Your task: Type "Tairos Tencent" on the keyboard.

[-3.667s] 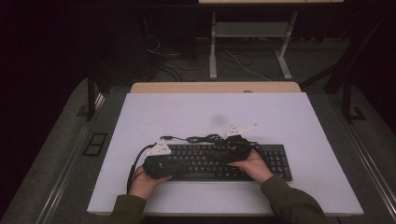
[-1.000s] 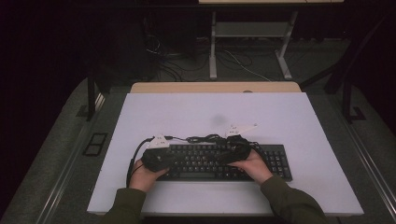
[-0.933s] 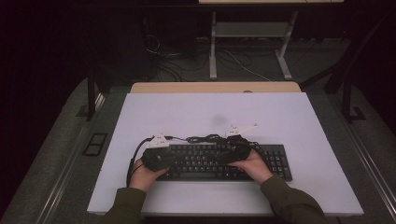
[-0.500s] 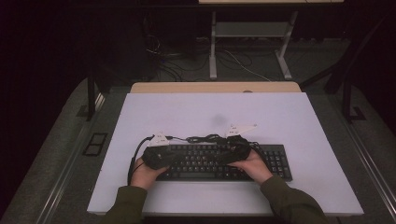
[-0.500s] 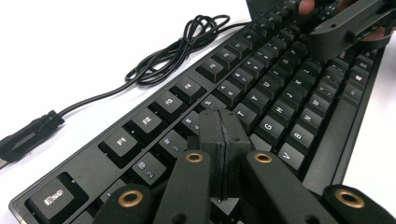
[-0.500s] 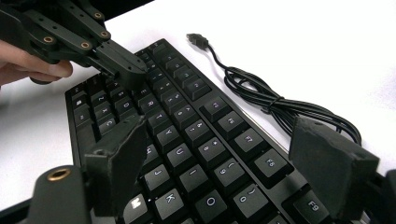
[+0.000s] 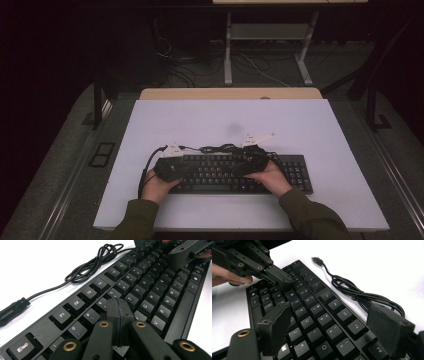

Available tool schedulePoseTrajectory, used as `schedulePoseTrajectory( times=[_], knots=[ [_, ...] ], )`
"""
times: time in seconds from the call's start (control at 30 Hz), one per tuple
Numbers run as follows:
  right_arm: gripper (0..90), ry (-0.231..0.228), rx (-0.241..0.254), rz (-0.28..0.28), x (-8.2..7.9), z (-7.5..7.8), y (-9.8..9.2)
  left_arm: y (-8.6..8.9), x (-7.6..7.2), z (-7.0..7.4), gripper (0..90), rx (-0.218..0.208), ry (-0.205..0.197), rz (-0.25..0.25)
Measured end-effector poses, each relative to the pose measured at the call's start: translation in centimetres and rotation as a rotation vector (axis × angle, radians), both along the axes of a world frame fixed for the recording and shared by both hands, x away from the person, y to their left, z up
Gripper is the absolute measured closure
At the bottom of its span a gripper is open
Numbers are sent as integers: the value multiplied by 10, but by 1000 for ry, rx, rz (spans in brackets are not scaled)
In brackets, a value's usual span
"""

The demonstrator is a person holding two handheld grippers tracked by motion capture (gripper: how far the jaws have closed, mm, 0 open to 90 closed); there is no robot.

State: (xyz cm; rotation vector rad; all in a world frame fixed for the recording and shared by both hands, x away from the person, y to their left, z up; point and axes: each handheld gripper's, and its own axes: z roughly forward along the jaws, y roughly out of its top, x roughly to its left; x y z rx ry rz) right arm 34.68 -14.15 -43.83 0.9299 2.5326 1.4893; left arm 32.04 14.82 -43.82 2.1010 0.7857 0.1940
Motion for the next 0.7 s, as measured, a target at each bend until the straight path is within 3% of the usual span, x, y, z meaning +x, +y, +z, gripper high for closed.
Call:
schedulePoseTrajectory(
  times=[0.7],
  knots=[
    [189,-2,2,2,0,1,0,1,0,1,887,-7,1,0]
  ],
)
